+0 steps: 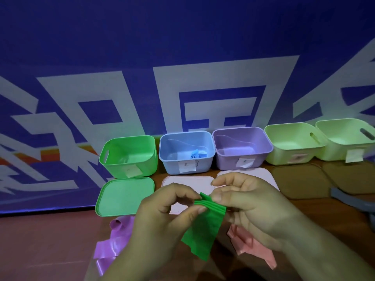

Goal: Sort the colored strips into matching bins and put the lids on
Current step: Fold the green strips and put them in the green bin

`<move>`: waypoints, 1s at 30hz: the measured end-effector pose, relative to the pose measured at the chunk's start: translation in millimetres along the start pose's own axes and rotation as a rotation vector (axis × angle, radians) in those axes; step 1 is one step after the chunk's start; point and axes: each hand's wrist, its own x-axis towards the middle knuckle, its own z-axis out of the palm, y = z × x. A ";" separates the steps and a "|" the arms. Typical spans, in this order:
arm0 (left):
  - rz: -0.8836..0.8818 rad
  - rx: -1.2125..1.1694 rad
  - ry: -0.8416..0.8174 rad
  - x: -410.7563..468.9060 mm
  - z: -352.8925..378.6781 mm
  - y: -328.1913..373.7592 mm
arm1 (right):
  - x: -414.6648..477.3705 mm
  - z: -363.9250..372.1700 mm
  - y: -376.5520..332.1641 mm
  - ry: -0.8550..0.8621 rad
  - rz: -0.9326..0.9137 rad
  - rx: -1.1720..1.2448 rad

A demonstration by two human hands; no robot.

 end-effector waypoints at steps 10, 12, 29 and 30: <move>0.161 0.114 0.047 16.2 8.2 -4.7 | 9.0 -5.8 -9.9 0.016 0.005 -0.050; 0.151 0.096 0.054 18.5 9.1 -7.9 | 11.5 -4.5 -10.6 0.010 0.012 -0.039; 0.038 -0.023 0.022 26.6 8.3 -27.9 | 26.0 4.4 -7.7 0.064 0.012 0.014; 0.041 -0.018 0.020 27.0 7.8 -28.1 | 26.6 4.6 -7.1 0.069 0.013 0.016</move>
